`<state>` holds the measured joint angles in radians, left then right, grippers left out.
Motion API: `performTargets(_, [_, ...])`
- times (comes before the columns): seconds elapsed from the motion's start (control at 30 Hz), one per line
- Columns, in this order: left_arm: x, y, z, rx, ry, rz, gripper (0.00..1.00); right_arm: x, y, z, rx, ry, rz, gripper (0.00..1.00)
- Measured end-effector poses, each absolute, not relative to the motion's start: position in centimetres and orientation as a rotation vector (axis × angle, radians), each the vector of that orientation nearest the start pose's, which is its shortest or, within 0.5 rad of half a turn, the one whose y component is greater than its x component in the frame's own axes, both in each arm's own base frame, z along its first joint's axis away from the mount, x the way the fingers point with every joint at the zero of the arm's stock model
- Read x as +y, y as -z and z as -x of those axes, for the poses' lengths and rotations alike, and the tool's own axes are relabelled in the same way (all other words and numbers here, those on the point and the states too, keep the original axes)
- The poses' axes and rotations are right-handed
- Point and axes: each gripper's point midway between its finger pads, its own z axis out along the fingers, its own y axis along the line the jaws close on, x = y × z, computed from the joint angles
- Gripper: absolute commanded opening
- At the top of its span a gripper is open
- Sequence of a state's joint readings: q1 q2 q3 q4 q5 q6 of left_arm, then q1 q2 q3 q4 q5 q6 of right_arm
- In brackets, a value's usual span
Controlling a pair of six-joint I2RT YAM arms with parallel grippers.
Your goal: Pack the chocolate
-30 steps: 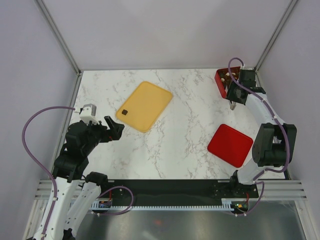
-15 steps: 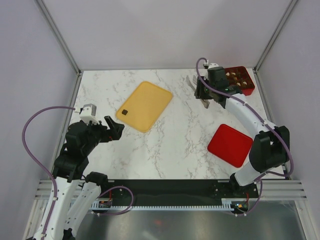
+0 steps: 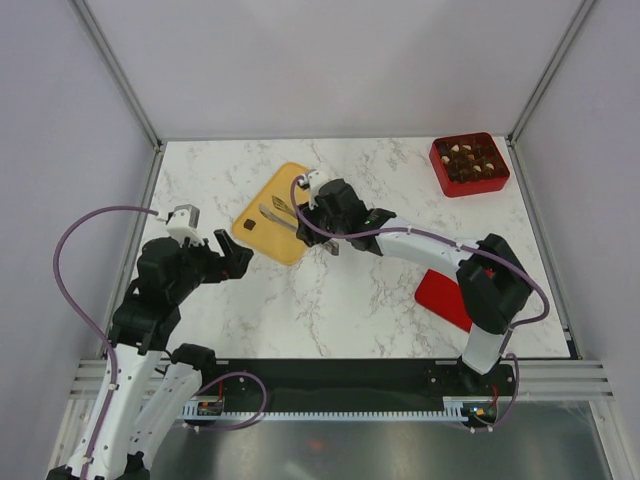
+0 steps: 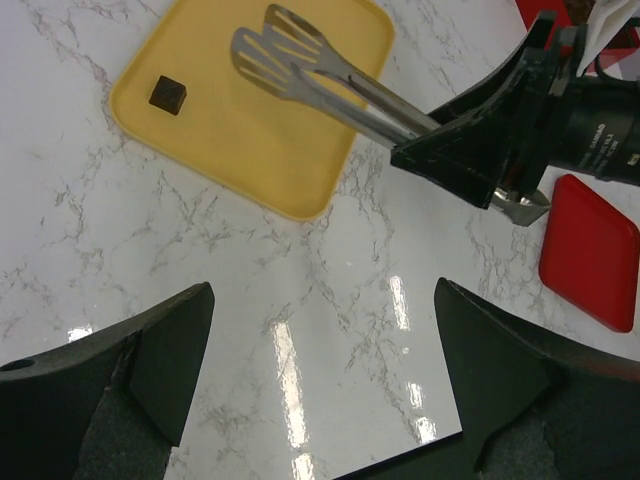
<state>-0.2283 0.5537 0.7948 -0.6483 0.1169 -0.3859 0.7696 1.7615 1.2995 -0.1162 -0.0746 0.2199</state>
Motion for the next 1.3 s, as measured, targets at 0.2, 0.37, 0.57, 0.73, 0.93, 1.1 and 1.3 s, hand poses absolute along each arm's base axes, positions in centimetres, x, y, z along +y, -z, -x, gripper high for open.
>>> performTargets(0.2, [-9.4,-23.7,-21.4,2.013,0.552,0.054,1.00,40.4,-12.1,-32.9,2.089,-0.671,0.792,0.53])
performTargets(0.37, [-10.2,-25.4,-21.1,1.939,0.609,0.010,1.00,41.5,-10.7,-33.7,2.071,-0.675,0.827,0.54])
performTargets(0.57, [-10.5,-26.3,-21.0,1.898,0.635,-0.014,1.00,42.6,-9.4,-33.8,2.066,-0.680,0.867,0.54])
performTargets(0.73, [-10.5,-25.9,-20.8,1.895,0.636,-0.016,1.00,43.4,-8.3,-33.8,2.070,-0.681,0.889,0.54])
performTargets(0.93, [-10.5,-25.7,-20.6,1.891,0.637,-0.016,1.00,44.0,-7.2,-34.2,2.077,-0.656,0.896,0.52])
performTargets(1.1, [-10.4,-26.0,-20.3,1.874,0.638,-0.019,1.00,44.1,-6.6,-34.8,2.085,-0.628,0.890,0.52])
performTargets(1.3, [-10.4,-26.1,-20.2,1.865,0.639,-0.020,1.00,44.0,-5.8,-35.5,2.098,-0.570,0.884,0.52])
